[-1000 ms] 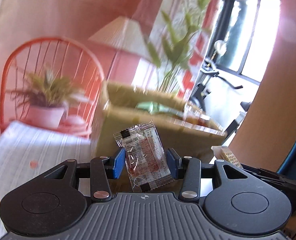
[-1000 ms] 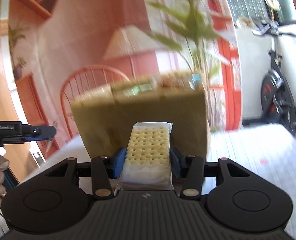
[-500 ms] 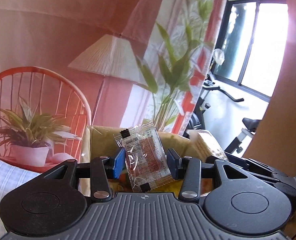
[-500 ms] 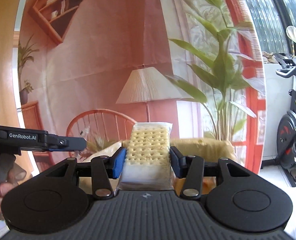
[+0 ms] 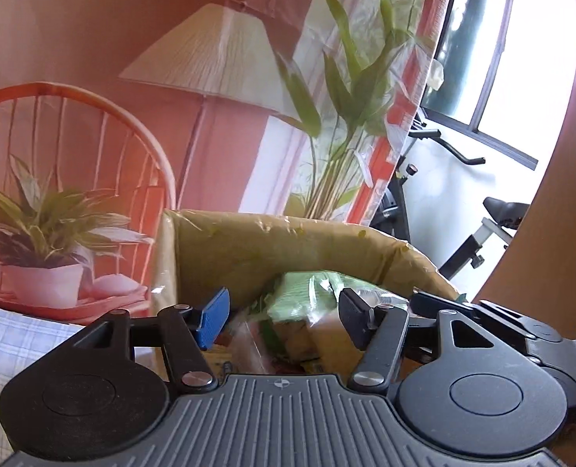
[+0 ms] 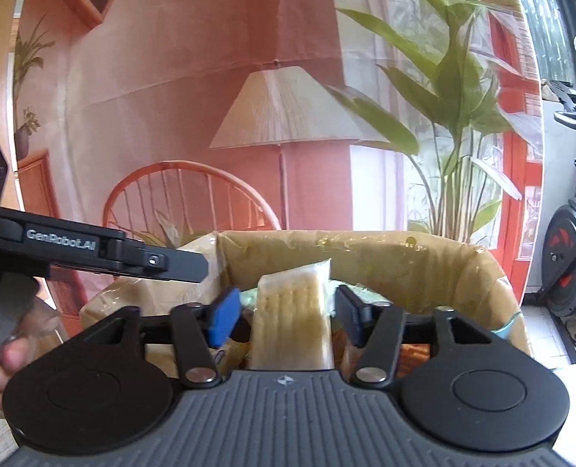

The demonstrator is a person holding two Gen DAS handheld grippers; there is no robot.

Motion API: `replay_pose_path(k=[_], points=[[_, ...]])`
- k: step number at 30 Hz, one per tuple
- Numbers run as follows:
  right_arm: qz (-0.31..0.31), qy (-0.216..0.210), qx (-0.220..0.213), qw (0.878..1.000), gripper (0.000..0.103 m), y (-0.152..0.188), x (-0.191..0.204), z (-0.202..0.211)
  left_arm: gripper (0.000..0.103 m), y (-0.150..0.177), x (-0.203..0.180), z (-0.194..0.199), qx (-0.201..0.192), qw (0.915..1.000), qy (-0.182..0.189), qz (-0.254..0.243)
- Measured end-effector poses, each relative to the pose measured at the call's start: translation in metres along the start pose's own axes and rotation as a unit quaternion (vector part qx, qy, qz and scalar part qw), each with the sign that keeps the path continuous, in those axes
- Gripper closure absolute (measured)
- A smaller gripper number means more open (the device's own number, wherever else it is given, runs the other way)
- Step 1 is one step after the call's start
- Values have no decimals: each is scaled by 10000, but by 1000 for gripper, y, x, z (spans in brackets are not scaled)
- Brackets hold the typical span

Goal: Organize snacks
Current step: 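Open both grippers to drop the packet and crackers into the box, then reach the left gripper to the yellow packet while the right reaches the orange wrapped candy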

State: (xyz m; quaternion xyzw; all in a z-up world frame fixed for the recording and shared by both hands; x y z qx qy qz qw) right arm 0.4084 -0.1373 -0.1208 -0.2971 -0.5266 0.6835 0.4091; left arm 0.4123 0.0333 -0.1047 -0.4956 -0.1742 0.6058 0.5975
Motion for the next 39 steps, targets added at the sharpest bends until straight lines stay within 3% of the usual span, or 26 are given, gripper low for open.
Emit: replay_pose_path(k=[3,8,16,21,29,39], points=[[52,55,-68,9999,33,-2,6,12,38,3,5,10,-12,9999,-12,131],[-106,-51,-99,9999,33,4,13,42,38,13,4,38,-92,10000,-34,12],[-304,-85,159,9994,32,53,30,93,38,46,11,94,-119,9999,63,-87],[-609,-63,653,9960,32,111,40,112,39,81,28,114,13,10000,-37,-15],[-926,-151,1661,9816,33,195,63,128,39,142,50,109,526,9981,-312,-60],[-795,-291,2422,9665,33,230,90,139,39,170,63,93,863,9957,-327,70]])
Point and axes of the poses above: each gripper's, at about its wrist camera, not at the fingertips, and z roughly against the way its jaws point, x to its left, y to its underside, the point moved 6 cm from there along -z, roughly the way its jaws point, and after that the axes turned 9 degrees about z, right-handed, at the moved point
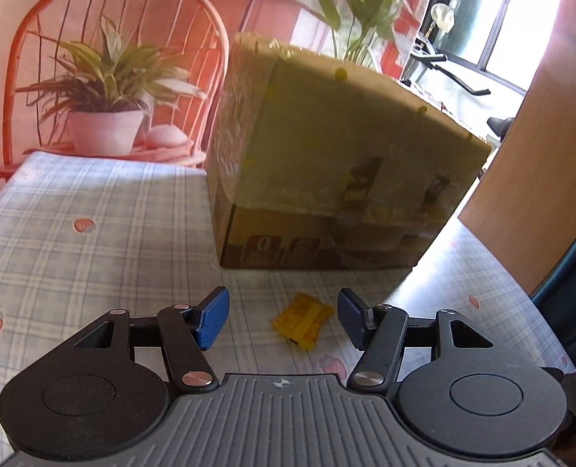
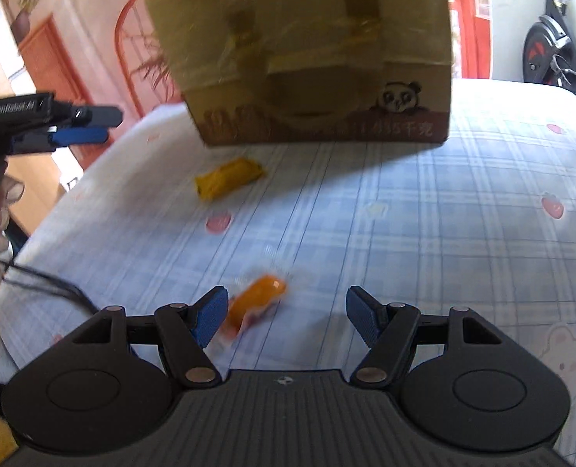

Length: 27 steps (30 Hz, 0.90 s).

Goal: Organize snacks
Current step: 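Reach the left gripper to the yellow packet while the right reaches the orange wrapped candy, then close the left gripper on the yellow packet while the right closes on the orange candy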

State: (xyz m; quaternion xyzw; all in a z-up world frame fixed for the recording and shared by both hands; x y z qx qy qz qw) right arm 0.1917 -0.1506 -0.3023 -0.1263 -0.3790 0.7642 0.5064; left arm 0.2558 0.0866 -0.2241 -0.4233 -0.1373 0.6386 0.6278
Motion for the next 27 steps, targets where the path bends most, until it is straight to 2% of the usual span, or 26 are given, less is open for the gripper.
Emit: replay_pose_path(k=[2,4,10,12,14,21,27], points=[[72,44,20,10000,33,0,1,-4,39,3,-1,-3,37,10000,6,-9],[214,86,27,9997,38,-2,3,-4,39,5,-1,-3,53,10000,10,-34],[339,258,-74,9991,65,-15,-7,-13,39,11,0,-7,99,9999,-65,-71],[326,287,-100,9990,78,-20,-14,-14,39,12,0,-13,171,9998,-76,-104],[353,350,-109,9987,81,-23,-20,-15,39,14,-2,-18,262,9995,-47,-178],[112,502,-110,9986,81,-23,-46,-16,39,22,-14,-60,573,9973,62,-462],[-7,460,-120,9989,81,-20,-51,-16,39,21,-24,-100,805,9919,20,-979]])
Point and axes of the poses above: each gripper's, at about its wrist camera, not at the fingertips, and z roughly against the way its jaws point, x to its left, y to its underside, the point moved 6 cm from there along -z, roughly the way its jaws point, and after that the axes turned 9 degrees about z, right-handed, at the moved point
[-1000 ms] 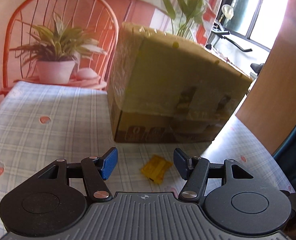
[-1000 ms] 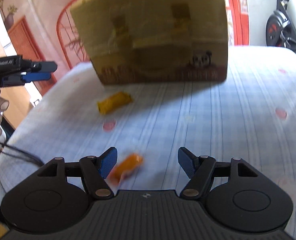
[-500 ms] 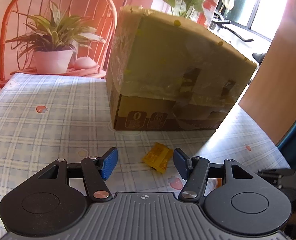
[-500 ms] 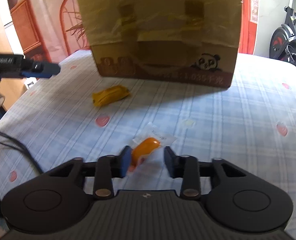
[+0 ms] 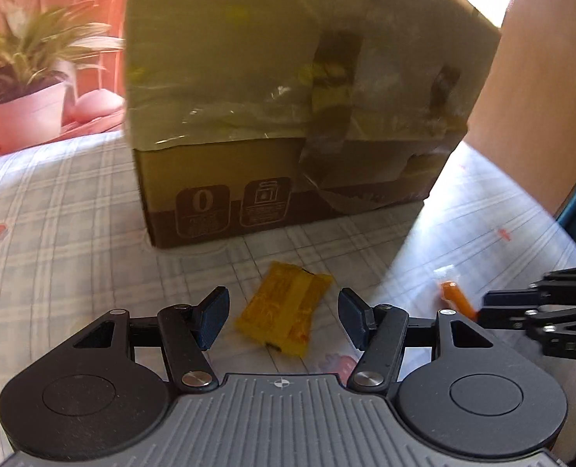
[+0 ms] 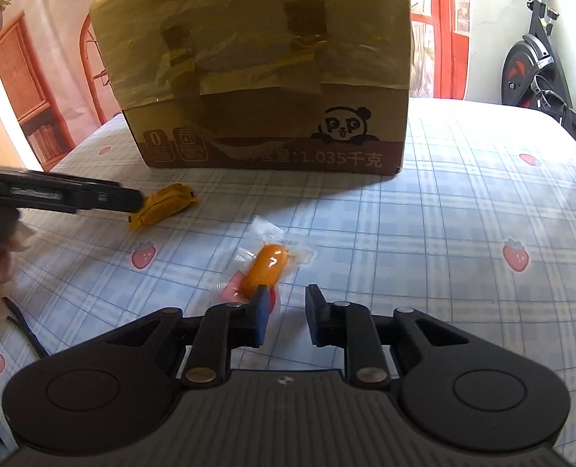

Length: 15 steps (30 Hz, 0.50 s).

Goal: Organize snacks
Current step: 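Close the left gripper on the yellow packet while the right closes on the orange candy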

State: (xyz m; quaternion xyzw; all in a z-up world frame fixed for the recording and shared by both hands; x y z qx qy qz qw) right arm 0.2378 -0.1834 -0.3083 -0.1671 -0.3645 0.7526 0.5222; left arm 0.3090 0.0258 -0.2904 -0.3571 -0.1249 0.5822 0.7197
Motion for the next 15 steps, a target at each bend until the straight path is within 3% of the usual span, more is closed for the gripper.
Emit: replay_pose_path(k=[7,11,15], points=[[-387,-177,-244,9988,79,-8,-6,6,40,-1,3,-12,162,9997,199,-56],[-523,-248,-292,9979,78,-13,-6,0,61,7,1,-11,172,9995,149,-197],[-600,-258,-257,9975,76,-16,-4,-9,66,11,3,-7,116,9998,145,-56]])
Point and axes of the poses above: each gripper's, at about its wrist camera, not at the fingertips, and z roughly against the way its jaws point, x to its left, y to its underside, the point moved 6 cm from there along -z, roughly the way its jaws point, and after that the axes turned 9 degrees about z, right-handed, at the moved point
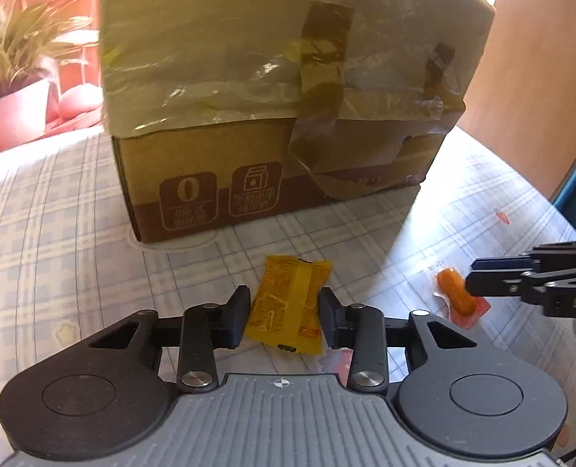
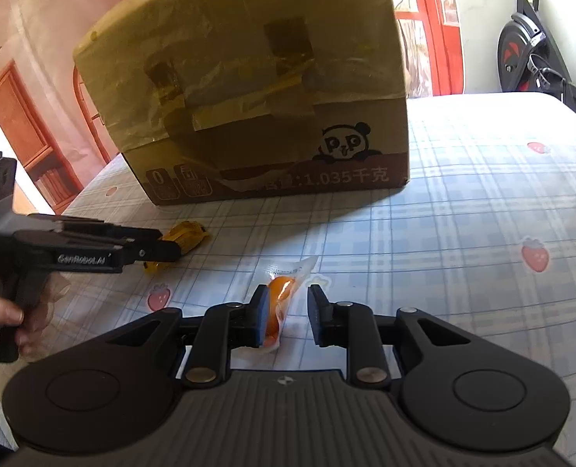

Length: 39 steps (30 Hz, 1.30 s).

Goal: Organize snacks
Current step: 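Close the left gripper on the yellow packet while the right closes on the orange candy, then lift the yellow packet and orange candy and carry them over the box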

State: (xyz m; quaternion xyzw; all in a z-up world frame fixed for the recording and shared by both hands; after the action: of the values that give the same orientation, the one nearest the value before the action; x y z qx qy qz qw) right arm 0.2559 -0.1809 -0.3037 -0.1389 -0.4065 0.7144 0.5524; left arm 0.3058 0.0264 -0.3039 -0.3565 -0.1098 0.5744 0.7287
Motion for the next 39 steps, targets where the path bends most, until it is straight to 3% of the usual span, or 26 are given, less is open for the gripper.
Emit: replay_pose_path(k=[3,8,14,16,18,29,39], points=[[-102,-13,8,9999,69,-1,0,-5,67,5,1,6,-74,9998,-69,149],[-59,10,106,9999,69,2,2,-13,67,15,2,25,-312,9985,-158,415],[293,134,75,9995,69,2,12,-17,67,20,7,59,-761,9911,-118,1083],[568,250,95,9980,75,2,17,-17,67,20,6,68,-855,9895,-170,1149],[714,251,96,9971,83,4,21,-17,67,21,6,77,-923,9887,-220,1159],[949,202,-169,9951,84,-4,37,-2,67,12,-3,95,-1127,9875,-188,1086],[1069,45,-1100,9882,84,-68,51,44,67,-48,-24,137,-1918,9788,83,719]])
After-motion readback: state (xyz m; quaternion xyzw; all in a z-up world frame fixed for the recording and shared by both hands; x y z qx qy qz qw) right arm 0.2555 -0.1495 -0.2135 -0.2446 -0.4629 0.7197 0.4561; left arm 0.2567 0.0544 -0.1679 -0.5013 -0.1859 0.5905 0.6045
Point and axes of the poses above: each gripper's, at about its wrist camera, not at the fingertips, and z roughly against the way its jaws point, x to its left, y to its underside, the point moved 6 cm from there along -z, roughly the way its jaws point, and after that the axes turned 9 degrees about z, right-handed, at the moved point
